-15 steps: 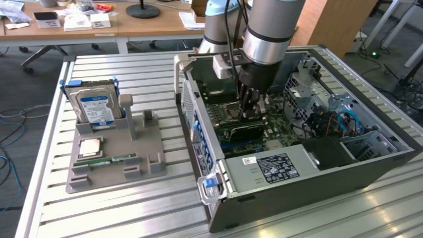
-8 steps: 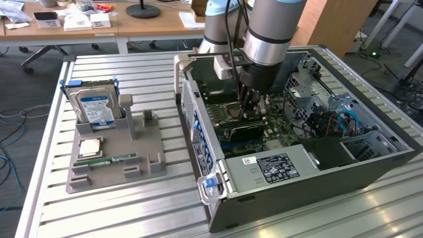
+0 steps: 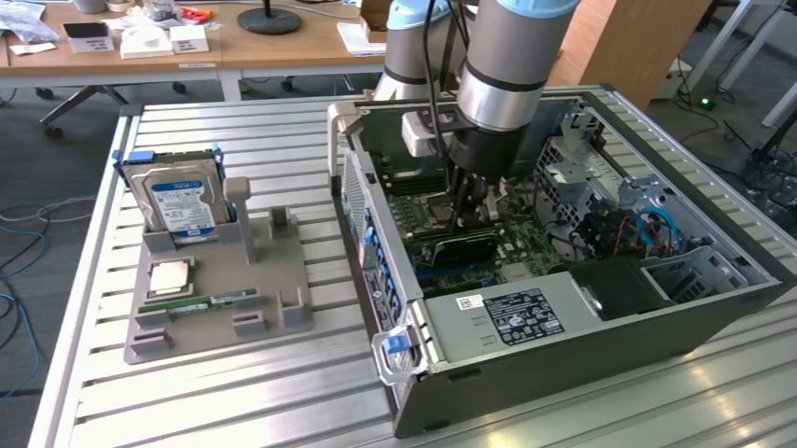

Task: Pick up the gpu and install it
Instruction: 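Press down on the gpu until it lock into place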

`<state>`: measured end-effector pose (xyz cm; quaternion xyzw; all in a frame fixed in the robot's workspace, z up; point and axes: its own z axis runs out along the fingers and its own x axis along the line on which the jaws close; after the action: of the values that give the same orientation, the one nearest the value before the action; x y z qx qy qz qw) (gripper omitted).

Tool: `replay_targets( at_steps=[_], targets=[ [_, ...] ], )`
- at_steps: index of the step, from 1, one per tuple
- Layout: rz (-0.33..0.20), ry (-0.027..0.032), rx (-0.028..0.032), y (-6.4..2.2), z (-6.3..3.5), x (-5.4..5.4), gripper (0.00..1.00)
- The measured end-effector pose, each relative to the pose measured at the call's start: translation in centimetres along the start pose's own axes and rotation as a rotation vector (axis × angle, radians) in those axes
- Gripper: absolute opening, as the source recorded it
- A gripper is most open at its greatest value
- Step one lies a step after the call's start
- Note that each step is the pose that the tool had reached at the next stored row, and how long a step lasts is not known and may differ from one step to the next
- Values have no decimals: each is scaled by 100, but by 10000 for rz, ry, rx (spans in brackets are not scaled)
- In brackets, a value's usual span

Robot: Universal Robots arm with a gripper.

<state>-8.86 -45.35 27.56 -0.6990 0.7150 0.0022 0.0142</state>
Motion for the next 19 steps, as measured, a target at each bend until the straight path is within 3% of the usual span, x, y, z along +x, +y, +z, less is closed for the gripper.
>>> replay_targets(
  at_steps=[19],
  targets=[
    [18, -2, 2, 8, 93, -20, 11]
  ],
)
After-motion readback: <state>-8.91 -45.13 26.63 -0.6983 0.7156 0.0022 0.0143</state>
